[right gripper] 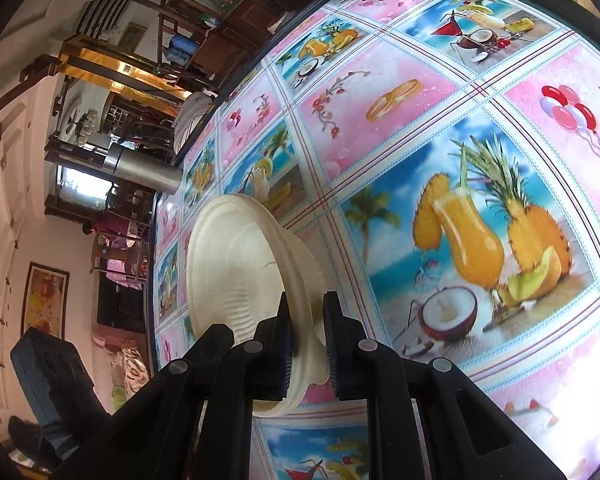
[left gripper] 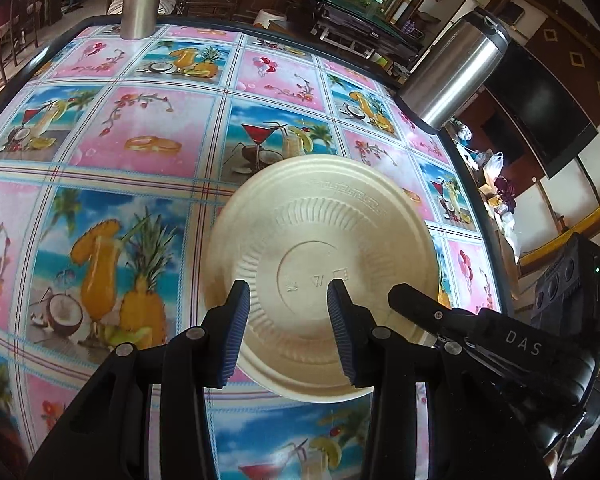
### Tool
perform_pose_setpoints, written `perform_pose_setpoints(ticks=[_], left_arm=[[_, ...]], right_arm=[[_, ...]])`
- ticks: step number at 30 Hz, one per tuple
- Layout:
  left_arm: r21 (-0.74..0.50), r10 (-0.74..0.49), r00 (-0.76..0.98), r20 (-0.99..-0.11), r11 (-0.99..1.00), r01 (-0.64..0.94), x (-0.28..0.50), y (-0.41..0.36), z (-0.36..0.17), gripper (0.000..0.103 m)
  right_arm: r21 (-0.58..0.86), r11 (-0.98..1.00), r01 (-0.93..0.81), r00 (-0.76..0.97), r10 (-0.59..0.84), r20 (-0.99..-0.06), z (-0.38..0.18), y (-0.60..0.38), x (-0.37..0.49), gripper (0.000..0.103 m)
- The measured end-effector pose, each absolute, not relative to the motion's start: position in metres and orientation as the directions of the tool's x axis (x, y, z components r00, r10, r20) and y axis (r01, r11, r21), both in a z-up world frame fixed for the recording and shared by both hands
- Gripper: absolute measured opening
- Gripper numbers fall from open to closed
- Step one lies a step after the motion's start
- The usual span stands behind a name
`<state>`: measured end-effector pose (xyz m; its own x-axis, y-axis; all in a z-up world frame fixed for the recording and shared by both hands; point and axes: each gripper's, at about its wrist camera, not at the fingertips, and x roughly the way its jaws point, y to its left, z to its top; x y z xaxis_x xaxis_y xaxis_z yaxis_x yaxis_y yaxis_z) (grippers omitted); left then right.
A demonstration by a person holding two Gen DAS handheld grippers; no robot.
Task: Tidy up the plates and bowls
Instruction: 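Lift the beige bowl with both grippers off the tablecloth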
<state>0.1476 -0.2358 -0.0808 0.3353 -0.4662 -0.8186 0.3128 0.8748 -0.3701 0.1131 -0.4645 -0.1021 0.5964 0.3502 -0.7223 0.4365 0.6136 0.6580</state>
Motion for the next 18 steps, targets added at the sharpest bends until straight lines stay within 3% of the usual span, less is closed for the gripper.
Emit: perform_pose_setpoints(ticks=[7, 18], left_arm=[[-0.386, -0.490, 0.282, -0.825, 0.853, 0.351, 0.114, -0.201, -0.069, 0.038], [-0.386, -0.493, 0.220, -0.842, 0.835, 0.393, 0.047, -0.157, -0.061, 0.043]], right_arm=[[0.693, 0.607, 0.389, 0.585, 0.419, -0.695, -0.101, -0.444, 0.071, 0.015], [0.673, 0.629, 0.389, 0.516, 0.457, -0.725, -0.118, -0.416, 0.023, 0.015]])
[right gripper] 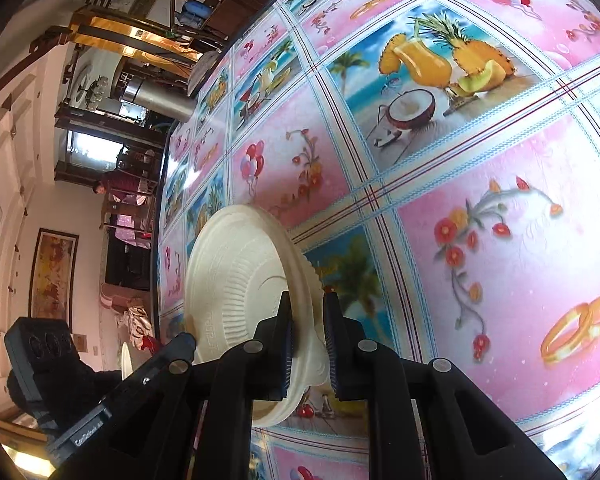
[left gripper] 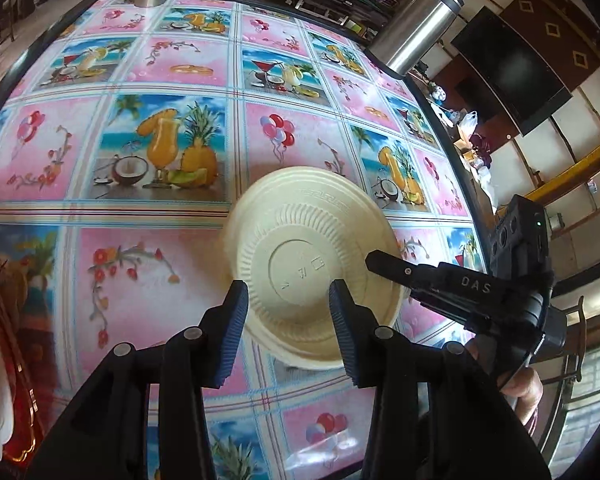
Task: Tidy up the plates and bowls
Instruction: 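Lift the beige bowl with both grippers off the tablecloth, then carry the beige bowl with both grippers toward the red plate stack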
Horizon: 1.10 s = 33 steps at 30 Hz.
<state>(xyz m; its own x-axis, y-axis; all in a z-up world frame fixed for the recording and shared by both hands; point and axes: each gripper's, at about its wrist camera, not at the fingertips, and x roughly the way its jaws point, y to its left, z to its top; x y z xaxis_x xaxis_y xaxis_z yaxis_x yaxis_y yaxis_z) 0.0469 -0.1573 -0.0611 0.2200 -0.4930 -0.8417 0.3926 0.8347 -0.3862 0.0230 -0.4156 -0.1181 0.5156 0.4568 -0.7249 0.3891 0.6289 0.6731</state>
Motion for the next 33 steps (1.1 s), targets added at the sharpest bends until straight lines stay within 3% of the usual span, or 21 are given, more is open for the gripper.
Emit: perform_pose_setpoints(ticks=[5, 13, 15, 17, 19, 25, 33], left_arm=[[-0.341, -0.471, 0.301, -0.829, 0.853, 0.395, 0.044, -0.142, -0.042, 0.064], [-0.352, -0.435, 0.218, -0.874, 0.875, 0.333, 0.070, -0.161, -0.094, 0.063], [-0.359, -0.437, 0.214, -0.874, 0.876, 0.321, 0.072, -0.160, -0.099, 0.058], [-0.358, -0.426, 0.209, -0.880, 0.885, 0.296, 0.075, -0.157, -0.106, 0.036], [-0.343, -0.410, 0.216, -0.886, 0.894, 0.288, 0.076, -0.154, -0.110, 0.026], [-0.328, -0.409, 0.242, -0.880, 0.892, 0.312, 0.070, -0.157, -0.110, 0.017], [-0.289, -0.386, 0.288, -0.876, 0.900, 0.327, 0.061, -0.156, -0.105, 0.017]], right_arm=[[0.661, 0.639, 0.393, 0.512, 0.445, -0.735, -0.115, -0.412, 0.022, 0.015], [0.666, 0.627, 0.404, 0.509, 0.451, -0.733, -0.121, -0.412, 0.023, 0.016], [0.666, 0.624, 0.408, 0.508, 0.451, -0.734, -0.121, -0.414, 0.021, 0.017], [0.666, 0.626, 0.406, 0.507, 0.452, -0.734, -0.122, -0.414, 0.021, 0.017], [0.669, 0.624, 0.405, 0.507, 0.456, -0.732, -0.122, -0.414, 0.018, 0.019], [0.680, 0.613, 0.402, 0.507, 0.470, -0.723, -0.124, -0.413, 0.018, 0.022], [0.676, 0.610, 0.414, 0.508, 0.461, -0.727, -0.124, -0.410, 0.014, 0.022]])
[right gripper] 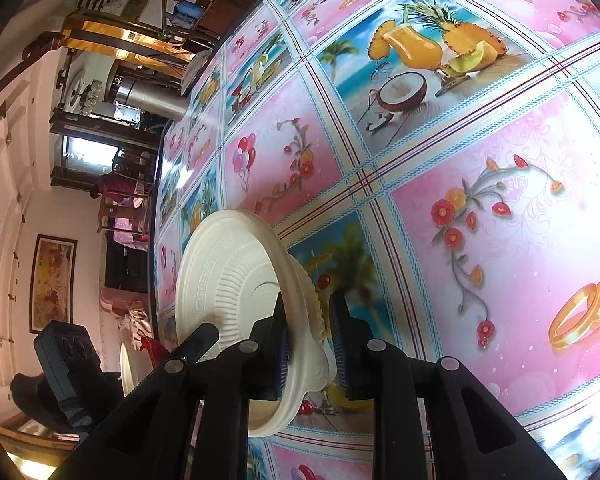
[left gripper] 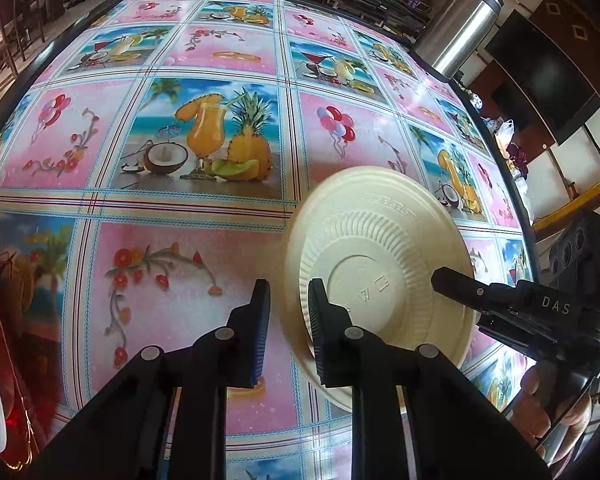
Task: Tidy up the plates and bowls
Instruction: 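Carry the beige bowl with both grippers toward the red plate stack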
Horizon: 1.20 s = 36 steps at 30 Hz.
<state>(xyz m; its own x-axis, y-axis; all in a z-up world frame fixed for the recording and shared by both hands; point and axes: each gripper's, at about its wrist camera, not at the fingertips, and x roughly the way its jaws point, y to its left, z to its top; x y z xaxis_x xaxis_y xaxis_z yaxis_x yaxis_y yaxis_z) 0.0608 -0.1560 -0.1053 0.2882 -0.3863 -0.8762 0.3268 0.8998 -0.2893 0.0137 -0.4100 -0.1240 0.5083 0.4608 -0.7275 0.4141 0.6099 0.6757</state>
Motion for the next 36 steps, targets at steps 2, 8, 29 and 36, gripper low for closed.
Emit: perform_pose_setpoints(ticks=[2, 8, 29, 36], left_arm=[[-0.289, -0.387, 0.292, -0.875, 0.900, 0.326, 0.059, -0.154, -0.105, 0.017], [-0.257, -0.365, 0.328, -0.871, 0.909, 0.329, 0.050, -0.148, -0.102, 0.017], [-0.154, -0.295, 0.471, -0.831, 0.937, 0.314, 0.021, -0.121, -0.084, 0.017], [-0.153, -0.302, 0.493, -0.816, 0.935, 0.320, 0.012, -0.115, -0.075, 0.017]], right_arm=[[0.671, 0.615, 0.414, 0.507, 0.457, -0.731, -0.123, -0.407, 0.013, 0.022], [0.668, 0.619, 0.413, 0.503, 0.456, -0.734, -0.123, -0.401, 0.013, 0.022], [0.646, 0.672, 0.364, 0.501, 0.444, -0.743, -0.115, -0.368, 0.011, 0.015], [0.637, 0.689, 0.347, 0.513, 0.429, -0.744, -0.105, -0.360, 0.007, 0.015]])
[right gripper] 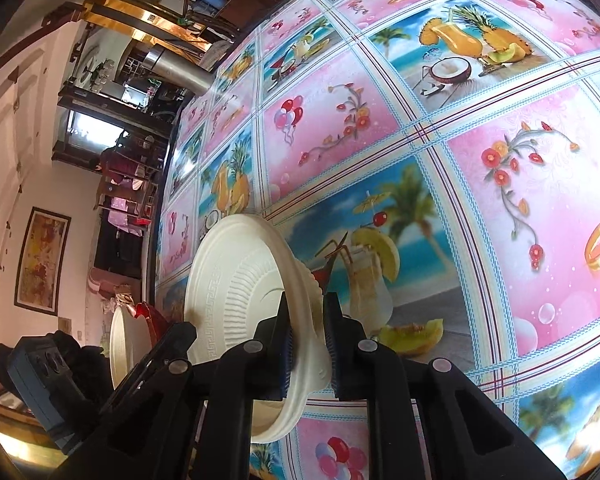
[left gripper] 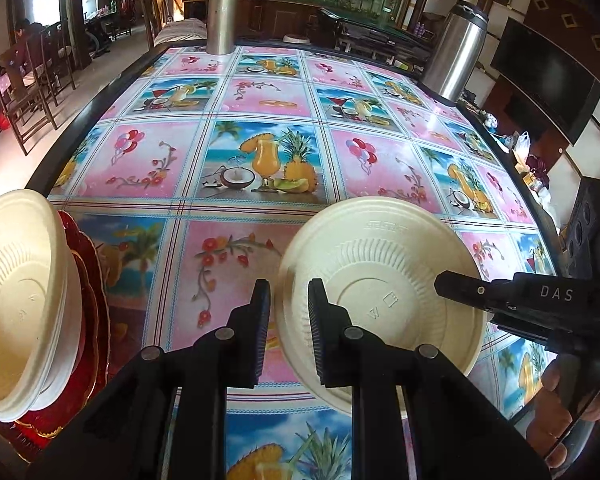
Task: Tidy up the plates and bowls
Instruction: 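Carry the beige bowl with both grippers toward the red plate stack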
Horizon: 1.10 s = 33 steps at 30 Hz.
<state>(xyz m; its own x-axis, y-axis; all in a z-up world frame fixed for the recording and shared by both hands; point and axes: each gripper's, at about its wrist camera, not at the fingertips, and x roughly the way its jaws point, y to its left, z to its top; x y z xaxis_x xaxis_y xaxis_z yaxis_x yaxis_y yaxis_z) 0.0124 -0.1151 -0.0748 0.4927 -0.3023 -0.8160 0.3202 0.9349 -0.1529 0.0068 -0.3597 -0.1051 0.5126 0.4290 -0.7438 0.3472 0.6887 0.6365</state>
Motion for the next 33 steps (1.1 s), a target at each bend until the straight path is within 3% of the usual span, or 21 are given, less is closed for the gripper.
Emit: perform_pose_setpoints(ticks=[19, 33], left_arm=[[-0.170, -0.327, 0.538, -0.777, 0.932, 0.321, -0.004, -0.096, -0.053, 0.017], [-0.176, -0.317, 0.648, -0.692, 0.945, 0.275, -0.004, -0.036, 0.010, 0.017]], right_arm=[[0.627, 0.713, 0.314, 0.544, 0.405, -0.734, -0.084, -0.344, 0.001, 0.015], [0.619, 0.760, 0.198, 0.592, 0.411, -0.693, -0.017, -0.291, 0.017, 0.015]])
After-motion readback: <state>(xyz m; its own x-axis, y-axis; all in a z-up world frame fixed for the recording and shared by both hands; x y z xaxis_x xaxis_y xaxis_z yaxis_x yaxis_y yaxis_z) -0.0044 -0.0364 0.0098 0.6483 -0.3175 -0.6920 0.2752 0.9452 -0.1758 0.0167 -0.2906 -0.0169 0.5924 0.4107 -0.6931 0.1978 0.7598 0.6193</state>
